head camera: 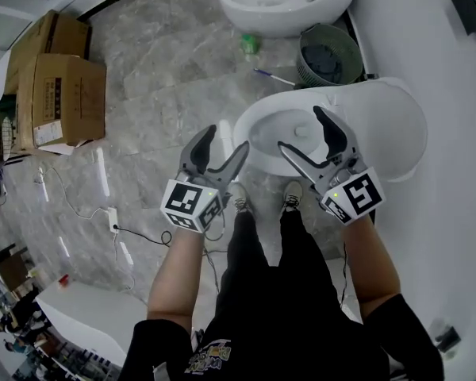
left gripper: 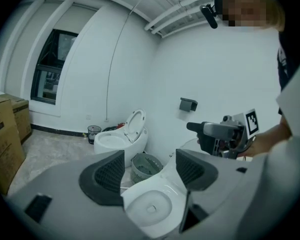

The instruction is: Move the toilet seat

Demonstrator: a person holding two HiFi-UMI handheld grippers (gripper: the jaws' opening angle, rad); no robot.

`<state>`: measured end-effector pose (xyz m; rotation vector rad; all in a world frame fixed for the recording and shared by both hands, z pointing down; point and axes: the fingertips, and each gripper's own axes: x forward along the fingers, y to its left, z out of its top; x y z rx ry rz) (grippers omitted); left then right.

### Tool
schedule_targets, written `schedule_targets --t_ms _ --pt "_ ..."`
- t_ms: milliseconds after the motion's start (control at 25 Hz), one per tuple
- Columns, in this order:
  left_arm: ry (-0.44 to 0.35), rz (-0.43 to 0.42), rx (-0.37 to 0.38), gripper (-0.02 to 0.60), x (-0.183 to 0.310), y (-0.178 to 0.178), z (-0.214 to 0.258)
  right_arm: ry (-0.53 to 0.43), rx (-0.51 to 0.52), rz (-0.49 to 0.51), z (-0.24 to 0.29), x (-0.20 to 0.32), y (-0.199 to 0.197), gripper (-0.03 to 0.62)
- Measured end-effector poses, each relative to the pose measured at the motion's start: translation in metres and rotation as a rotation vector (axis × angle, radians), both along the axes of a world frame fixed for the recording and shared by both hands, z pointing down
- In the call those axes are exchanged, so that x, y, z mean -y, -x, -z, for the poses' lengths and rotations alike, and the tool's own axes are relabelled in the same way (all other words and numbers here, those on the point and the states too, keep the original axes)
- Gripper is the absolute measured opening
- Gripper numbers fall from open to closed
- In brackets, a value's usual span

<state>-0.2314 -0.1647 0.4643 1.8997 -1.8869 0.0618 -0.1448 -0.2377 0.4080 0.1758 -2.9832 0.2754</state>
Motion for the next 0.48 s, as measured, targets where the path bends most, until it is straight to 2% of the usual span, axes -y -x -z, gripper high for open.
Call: schedule_targets --t_ms 240,480 --pt "0.062 -0.062 -0.028 0.295 0.011 0.005 -0.065 0.055 -0.040 -0.024 -0.056 -0.004 0.008 0.388" --pt "0.098 -0.053 -0.067 0.295 0.012 0.015 -0.133 0.079 -0.067 -0.039 -0.114 -0.003 0.015 0.388"
